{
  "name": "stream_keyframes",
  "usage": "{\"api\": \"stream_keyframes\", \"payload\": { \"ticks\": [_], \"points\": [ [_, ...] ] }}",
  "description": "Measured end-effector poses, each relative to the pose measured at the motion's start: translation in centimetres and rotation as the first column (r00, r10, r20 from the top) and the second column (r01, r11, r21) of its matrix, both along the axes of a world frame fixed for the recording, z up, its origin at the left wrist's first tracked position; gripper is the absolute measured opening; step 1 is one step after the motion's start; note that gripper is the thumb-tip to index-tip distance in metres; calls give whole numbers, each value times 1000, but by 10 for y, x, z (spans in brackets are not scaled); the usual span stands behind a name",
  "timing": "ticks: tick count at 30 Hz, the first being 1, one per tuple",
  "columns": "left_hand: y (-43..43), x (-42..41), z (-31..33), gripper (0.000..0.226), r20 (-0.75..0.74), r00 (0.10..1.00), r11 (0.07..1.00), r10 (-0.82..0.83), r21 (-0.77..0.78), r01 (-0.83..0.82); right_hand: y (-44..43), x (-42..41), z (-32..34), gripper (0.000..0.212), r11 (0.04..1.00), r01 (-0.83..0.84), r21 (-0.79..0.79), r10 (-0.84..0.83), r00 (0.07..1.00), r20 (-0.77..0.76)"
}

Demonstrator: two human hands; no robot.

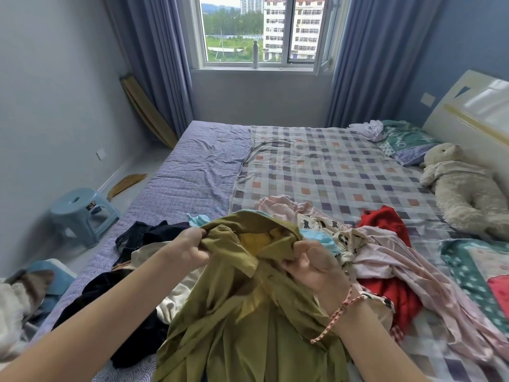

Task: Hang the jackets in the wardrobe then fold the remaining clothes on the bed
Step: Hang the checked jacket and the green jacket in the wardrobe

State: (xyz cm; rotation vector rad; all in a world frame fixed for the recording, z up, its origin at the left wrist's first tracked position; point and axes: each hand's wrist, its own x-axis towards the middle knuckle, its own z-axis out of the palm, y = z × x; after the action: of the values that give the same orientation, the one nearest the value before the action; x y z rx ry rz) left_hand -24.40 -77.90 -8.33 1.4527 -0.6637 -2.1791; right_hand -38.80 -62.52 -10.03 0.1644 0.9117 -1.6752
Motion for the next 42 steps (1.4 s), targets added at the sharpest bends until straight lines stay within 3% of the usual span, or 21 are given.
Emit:
{"api": "stream_keyframes", "payload": {
  "ticks": [2, 4, 6, 8, 14, 17, 20, 22, 24, 26, 29, 30, 32, 34, 36, 37, 40, 42],
  "points": [
    [2, -4, 1, 40, -8, 1000, 1000, -4, -26, 4, 2, 2, -12, 28, 977, -19, 212, 8, 999, 51],
    [8, -10, 0, 39, -52, 999, 999, -17, -34, 15, 5, 9, -22, 3, 950, -80, 301, 37, 989, 146],
    [15, -15, -4, 39, -83, 995, 999, -46, -10, 45, 7, 18, -28, 7, 939, -166, 300, 108, 974, 199],
    [23, -20, -8, 38, -48, 995, 996, -91, -15, 90, 8, 25, -33, 5, 965, -171, 201, 127, 969, 213],
    [34, -21, -22, 32, 14, 986, 986, -168, -1, 168, 9, 21, -38, 33, 999, -32, 25, 35, 991, -132],
    [38, -19, -27, 26, 76, 976, 979, -204, 11, 204, 18, 16, -37, 34, 999, -42, -22, 38, 990, -136],
    [33, -12, -34, 32, 148, 965, 975, -217, -7, 220, 31, 8, -42, 23, 996, -77, 32, 80, 993, -91],
    [31, -7, -37, 34, 191, 950, 965, -246, -46, 259, 37, 4, -48, 33, 979, -167, 115, 182, 974, -135],
    [32, -4, -38, 35, 228, 930, 944, -289, -93, 316, 38, 3, -52, 55, 947, -212, 240, 272, 929, -253],
    [35, -1, -36, 34, 257, 909, 923, -327, -121, 366, 36, 3, -50, 73, 898, -178, 402, 366, 809, -460],
    [40, 1, -29, 33, 267, 884, 891, -384, -143, 430, 29, 5, -48, 52, 877, -129, 463, 406, 713, -571],
    [41, 1, -27, 32, 264, 877, 883, -401, -142, 447, 26, 6, -48, 40, 877, -115, 467, 396, 724, -566],
    [42, 3, -21, 30, 264, 854, 861, -448, -130, 492, 19, 5, -46, 24, 894, -76, 442, 303, 829, -471],
    [39, 8, -20, 25, 288, 828, 829, -481, -159, 537, 18, 2, -41, 20, 949, -81, 304, 161, 956, -246],
    [35, 14, -25, 19, 354, 815, 788, -458, -262, 557, 20, -4, -35, 21, 988, -67, 140, 75, 996, -51],
    [30, 19, -30, 15, 443, 792, 727, -420, -358, 586, 20, -7, -32, 22, 992, -66, 109, 69, 997, -23],
    [21, 27, -36, 18, 757, 641, 418, -124, -546, 726, 15, -8, -35, 15, 981, -18, 194, 54, 982, -183],
    [19, 28, -32, 20, 776, 631, 333, -16, -591, 735, 11, -6, -35, 13, 974, 43, 221, 40, 934, -355]
  ]
}}
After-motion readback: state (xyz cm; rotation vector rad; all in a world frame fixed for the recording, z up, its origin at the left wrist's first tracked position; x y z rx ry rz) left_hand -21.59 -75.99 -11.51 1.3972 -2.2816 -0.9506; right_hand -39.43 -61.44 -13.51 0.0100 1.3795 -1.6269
